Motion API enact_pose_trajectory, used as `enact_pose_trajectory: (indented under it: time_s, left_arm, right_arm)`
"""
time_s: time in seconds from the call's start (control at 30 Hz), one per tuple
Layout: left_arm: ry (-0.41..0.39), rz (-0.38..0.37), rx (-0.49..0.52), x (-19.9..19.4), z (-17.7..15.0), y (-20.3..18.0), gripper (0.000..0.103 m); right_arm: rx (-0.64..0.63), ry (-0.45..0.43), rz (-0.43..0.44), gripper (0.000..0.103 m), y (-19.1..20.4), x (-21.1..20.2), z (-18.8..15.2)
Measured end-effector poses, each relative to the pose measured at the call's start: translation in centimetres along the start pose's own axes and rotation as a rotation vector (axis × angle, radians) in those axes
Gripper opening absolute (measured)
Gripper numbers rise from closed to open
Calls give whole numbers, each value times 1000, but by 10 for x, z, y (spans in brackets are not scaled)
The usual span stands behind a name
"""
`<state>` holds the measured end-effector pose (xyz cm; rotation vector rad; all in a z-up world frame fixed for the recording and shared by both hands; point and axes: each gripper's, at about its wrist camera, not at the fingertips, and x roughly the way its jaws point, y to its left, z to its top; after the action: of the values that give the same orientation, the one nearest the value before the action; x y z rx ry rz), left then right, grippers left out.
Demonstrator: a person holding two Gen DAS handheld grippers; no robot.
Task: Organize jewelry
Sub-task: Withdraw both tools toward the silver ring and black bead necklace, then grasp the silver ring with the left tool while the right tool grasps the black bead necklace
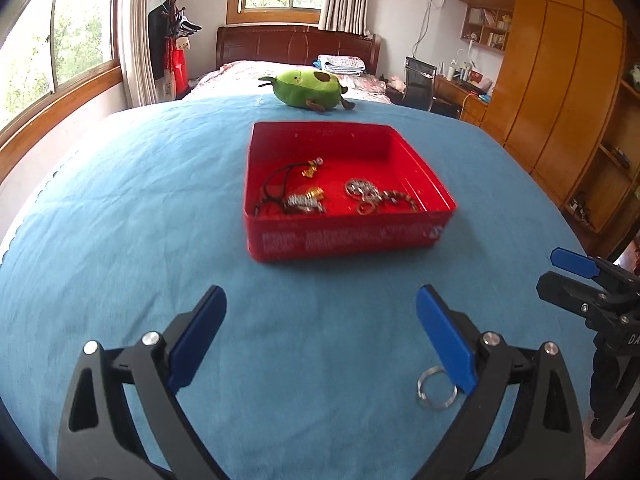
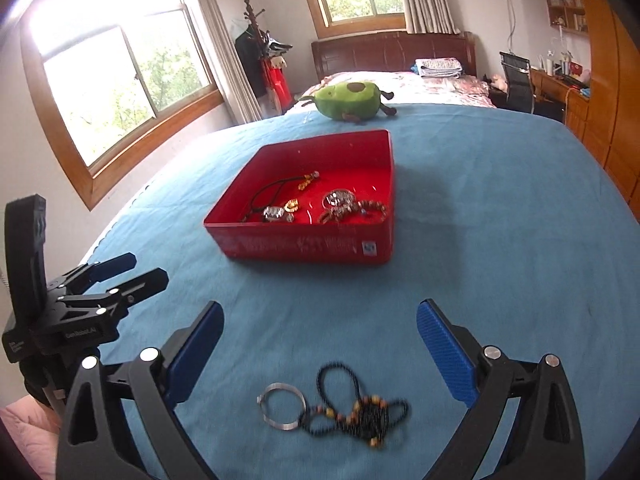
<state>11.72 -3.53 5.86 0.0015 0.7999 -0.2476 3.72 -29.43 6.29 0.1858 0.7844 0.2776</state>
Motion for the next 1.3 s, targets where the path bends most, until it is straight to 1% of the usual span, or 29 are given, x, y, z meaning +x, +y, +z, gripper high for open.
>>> enact_pose_trajectory:
  time_s: [0.1, 0.17, 0.27, 0.33, 0.37, 0.4, 0.43, 0.47, 0.5, 0.57, 0.67, 0.77, 0.83, 0.87, 1.0, 1.27, 1.3]
  left_arm:
    - [58, -46, 3, 1, -12, -4, 95]
    - [86, -48, 14, 4, -19, -9, 95]
    - [111, -43, 41, 9, -28, -18, 93]
    - [127, -39, 63, 14, -34, -27, 93]
    - [132, -36, 73, 17, -35, -31, 92]
    - [146, -37, 95, 21, -38, -37, 83]
    - [164, -40, 111, 25, -40, -41, 78]
    - [185, -45, 120, 29, -42, -45, 72]
    - [221, -55, 125, 35, -44, -48, 71]
    - [275, -64, 126, 46, -48, -52, 69]
    - [359, -75, 142, 63, -52, -61, 56]
    - [410, -88, 144, 75, -53, -63, 54]
    - [430, -69, 160, 82, -52, -65, 47]
    - [443, -66, 161, 86, -52, -65, 41]
    - [485, -86, 159, 93, -52, -67, 39]
    - [511, -107, 186, 96, -54, -75, 39]
    - [510, -99, 194, 99, -53, -74, 37]
  right_arm:
    - [15, -1, -20, 97, -6, -10, -16]
    - [27, 2, -31, 97, -10, -14, -26]
    - [49, 14, -45, 89, -19, -17, -39]
    - [65, 38, -47, 78, -26, -15, -47]
    - [73, 50, -47, 75, -29, -13, -50]
    - [78, 60, -47, 70, -31, -13, -53]
    - [83, 74, -47, 65, -33, -10, -56]
    - [87, 84, -47, 63, -35, -9, -59]
    - [92, 94, -47, 62, -37, -7, -61]
    - [94, 100, -45, 62, -40, -6, -64]
    - [92, 101, -47, 62, -41, -6, -66]
    - [85, 99, -33, 62, -40, -5, -64]
    - [79, 102, -33, 62, -39, -2, -62]
    - [78, 103, -32, 62, -38, -1, -61]
    - [72, 110, -25, 62, -38, 4, -59]
    - [70, 131, -23, 62, -38, 12, -58]
    - [72, 131, -23, 62, -39, 13, -58]
